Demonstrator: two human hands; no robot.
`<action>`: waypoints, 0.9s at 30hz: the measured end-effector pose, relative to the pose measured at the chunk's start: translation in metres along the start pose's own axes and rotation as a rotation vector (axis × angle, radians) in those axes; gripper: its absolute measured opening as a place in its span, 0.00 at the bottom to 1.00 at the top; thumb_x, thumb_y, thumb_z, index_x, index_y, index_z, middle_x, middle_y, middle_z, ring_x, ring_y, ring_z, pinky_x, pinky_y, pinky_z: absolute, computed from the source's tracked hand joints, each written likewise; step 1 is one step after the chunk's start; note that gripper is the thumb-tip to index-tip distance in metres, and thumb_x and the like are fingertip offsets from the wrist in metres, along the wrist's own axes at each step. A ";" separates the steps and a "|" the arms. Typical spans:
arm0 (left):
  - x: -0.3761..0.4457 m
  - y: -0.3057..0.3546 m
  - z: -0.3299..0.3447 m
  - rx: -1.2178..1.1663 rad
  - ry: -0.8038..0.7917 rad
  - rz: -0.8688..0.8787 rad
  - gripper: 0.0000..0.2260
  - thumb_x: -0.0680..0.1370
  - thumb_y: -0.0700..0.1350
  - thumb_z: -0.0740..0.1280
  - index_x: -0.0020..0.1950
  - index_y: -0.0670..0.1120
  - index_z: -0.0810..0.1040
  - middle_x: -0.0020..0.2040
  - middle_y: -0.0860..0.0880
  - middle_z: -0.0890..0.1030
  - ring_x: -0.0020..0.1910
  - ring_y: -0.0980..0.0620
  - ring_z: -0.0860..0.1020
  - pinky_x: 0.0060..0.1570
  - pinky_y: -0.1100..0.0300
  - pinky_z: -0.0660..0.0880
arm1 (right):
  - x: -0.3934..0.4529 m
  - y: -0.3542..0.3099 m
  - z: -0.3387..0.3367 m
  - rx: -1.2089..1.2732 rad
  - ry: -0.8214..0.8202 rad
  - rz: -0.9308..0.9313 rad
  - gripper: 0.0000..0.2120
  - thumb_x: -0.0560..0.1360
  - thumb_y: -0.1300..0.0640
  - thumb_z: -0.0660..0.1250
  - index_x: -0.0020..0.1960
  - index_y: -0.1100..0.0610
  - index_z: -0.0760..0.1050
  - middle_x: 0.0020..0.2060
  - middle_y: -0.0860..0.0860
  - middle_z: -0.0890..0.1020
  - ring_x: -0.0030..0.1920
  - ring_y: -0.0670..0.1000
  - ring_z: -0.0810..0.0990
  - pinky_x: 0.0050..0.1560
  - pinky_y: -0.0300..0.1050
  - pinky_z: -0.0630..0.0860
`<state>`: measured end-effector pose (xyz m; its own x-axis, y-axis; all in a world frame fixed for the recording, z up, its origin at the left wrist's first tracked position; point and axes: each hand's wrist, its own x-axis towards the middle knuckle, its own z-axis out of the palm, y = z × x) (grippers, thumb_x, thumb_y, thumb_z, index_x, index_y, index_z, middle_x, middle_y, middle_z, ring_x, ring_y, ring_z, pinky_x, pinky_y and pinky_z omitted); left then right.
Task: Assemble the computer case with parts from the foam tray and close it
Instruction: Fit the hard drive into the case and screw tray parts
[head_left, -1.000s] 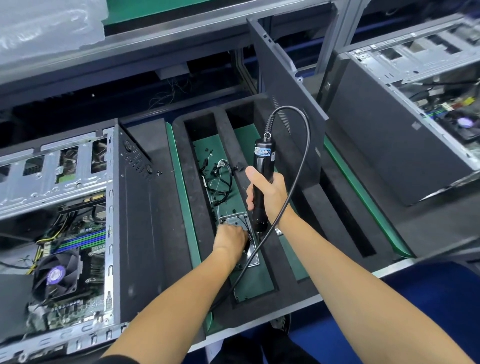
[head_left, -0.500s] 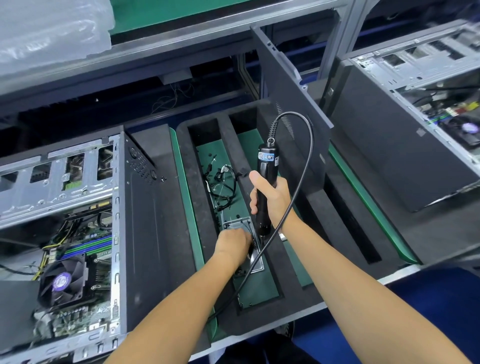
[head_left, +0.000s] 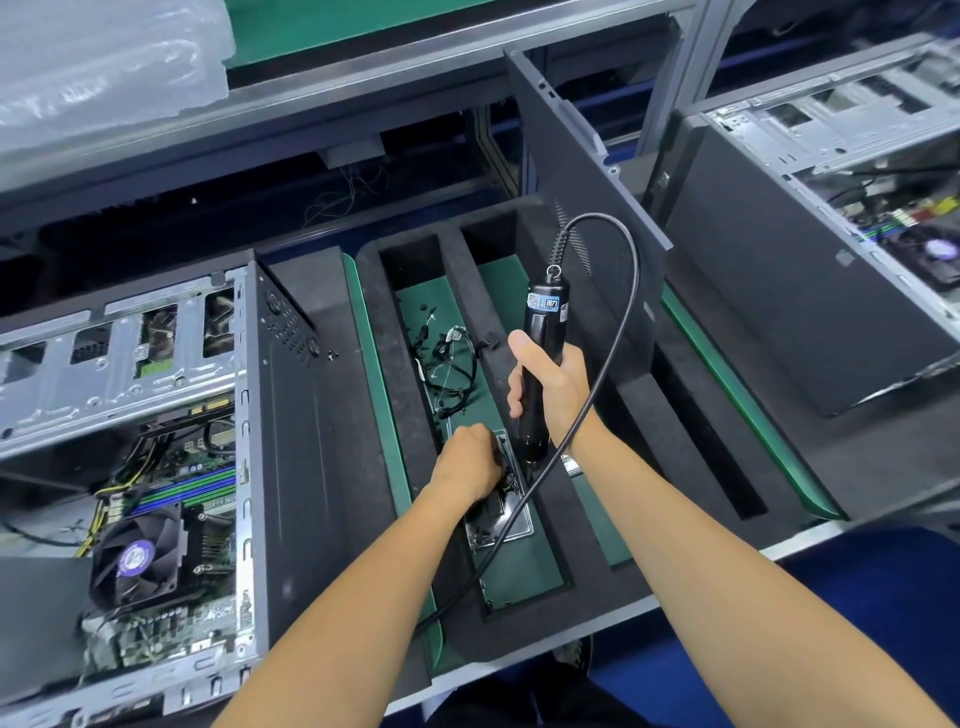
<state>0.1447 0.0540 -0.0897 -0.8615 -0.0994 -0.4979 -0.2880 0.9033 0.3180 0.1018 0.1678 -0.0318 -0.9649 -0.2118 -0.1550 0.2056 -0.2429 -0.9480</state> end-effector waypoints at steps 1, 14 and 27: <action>-0.001 -0.001 0.000 0.010 0.011 0.015 0.01 0.72 0.33 0.64 0.42 0.37 0.75 0.44 0.38 0.79 0.43 0.39 0.80 0.37 0.54 0.76 | 0.000 0.000 0.000 0.002 0.003 -0.001 0.20 0.73 0.47 0.70 0.33 0.59 0.67 0.25 0.58 0.70 0.22 0.54 0.69 0.26 0.43 0.69; -0.013 -0.009 0.025 0.767 -0.198 0.330 0.14 0.77 0.36 0.63 0.62 0.41 0.74 0.57 0.44 0.78 0.53 0.42 0.79 0.50 0.50 0.77 | 0.000 0.003 0.004 -0.014 -0.038 0.006 0.17 0.71 0.45 0.72 0.29 0.51 0.72 0.23 0.55 0.72 0.21 0.55 0.70 0.26 0.44 0.71; -0.017 -0.007 0.028 0.720 -0.249 0.362 0.10 0.79 0.37 0.57 0.55 0.39 0.76 0.53 0.42 0.80 0.52 0.41 0.78 0.47 0.50 0.75 | -0.007 0.031 0.007 0.038 -0.020 0.161 0.20 0.68 0.42 0.74 0.34 0.56 0.70 0.25 0.55 0.72 0.22 0.55 0.70 0.25 0.44 0.71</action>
<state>0.1730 0.0614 -0.1058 -0.7076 0.2661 -0.6546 0.3976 0.9158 -0.0575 0.1160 0.1555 -0.0578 -0.9157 -0.2696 -0.2980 0.3636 -0.2397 -0.9002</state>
